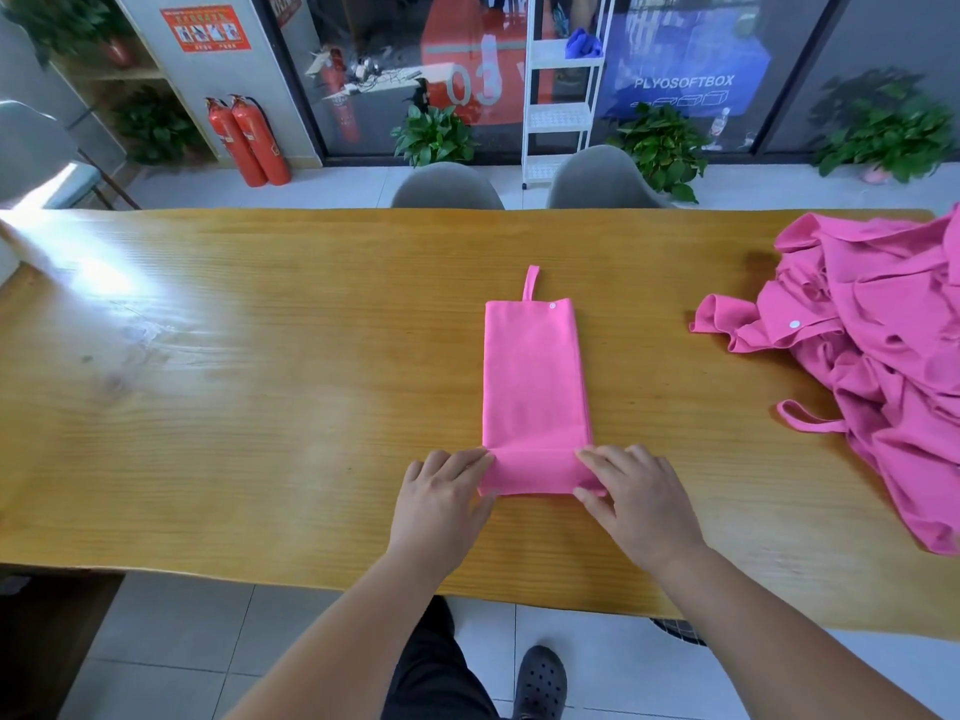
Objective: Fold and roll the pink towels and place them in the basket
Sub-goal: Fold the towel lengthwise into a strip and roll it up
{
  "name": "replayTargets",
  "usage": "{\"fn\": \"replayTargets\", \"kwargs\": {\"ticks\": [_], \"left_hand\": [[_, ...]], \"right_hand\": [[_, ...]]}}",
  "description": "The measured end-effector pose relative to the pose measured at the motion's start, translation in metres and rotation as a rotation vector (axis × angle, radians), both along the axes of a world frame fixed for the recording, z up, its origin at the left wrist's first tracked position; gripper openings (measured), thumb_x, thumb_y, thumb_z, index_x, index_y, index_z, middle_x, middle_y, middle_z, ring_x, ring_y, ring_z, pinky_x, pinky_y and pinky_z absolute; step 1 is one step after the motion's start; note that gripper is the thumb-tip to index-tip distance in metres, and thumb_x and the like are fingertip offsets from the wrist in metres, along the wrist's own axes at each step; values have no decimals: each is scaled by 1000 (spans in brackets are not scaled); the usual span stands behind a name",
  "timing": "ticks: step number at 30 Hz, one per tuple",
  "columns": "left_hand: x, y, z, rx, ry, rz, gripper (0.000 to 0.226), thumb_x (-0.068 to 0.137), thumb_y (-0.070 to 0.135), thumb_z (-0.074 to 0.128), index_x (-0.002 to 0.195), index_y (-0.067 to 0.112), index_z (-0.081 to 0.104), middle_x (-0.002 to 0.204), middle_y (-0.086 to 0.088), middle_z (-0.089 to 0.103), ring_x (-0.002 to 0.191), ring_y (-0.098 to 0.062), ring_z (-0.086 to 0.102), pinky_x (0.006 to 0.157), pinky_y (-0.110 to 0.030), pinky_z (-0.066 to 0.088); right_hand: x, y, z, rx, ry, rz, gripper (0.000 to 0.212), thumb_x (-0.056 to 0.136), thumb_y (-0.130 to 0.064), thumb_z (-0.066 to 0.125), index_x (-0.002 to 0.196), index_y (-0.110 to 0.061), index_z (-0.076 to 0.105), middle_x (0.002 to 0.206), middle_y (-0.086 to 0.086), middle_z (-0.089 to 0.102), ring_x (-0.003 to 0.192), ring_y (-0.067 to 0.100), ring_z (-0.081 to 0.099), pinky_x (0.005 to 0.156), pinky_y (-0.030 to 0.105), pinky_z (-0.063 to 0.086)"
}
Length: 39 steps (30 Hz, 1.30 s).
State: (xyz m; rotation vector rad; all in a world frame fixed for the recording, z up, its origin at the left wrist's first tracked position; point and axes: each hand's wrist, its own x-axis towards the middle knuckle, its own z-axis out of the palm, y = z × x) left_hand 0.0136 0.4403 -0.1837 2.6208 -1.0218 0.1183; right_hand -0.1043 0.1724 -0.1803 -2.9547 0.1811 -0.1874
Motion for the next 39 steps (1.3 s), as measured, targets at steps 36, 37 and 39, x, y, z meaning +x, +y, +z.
{"fn": "replayTargets", "kwargs": {"ticks": [36,37,39], "left_hand": [[4,-10,9,86,154,76,46,107,41,55,152,34,50,150,20,55,126,-17,54,96,-36,46],[8,-11,12,97,194,88,46,108,40,53,154,36,46,151,21,54,127,-16,53,98,-36,44],[15,-17,18,82,259,91,42,110,36,49,151,39,42,141,20,59,123,-17,53,98,-36,42]], "right_hand": [[22,1,24,34,232,-87,56,103,-64,44,153,-39,47,149,-25,53,125,11,45,99,36,44],[26,3,25,43,235,-102,55,104,-62,44,155,-40,45,148,-24,54,126,11,45,99,36,44],[31,8,25,80,214,-145,51,105,-55,49,153,-41,44,145,-22,57,126,13,45,97,38,44]]}}
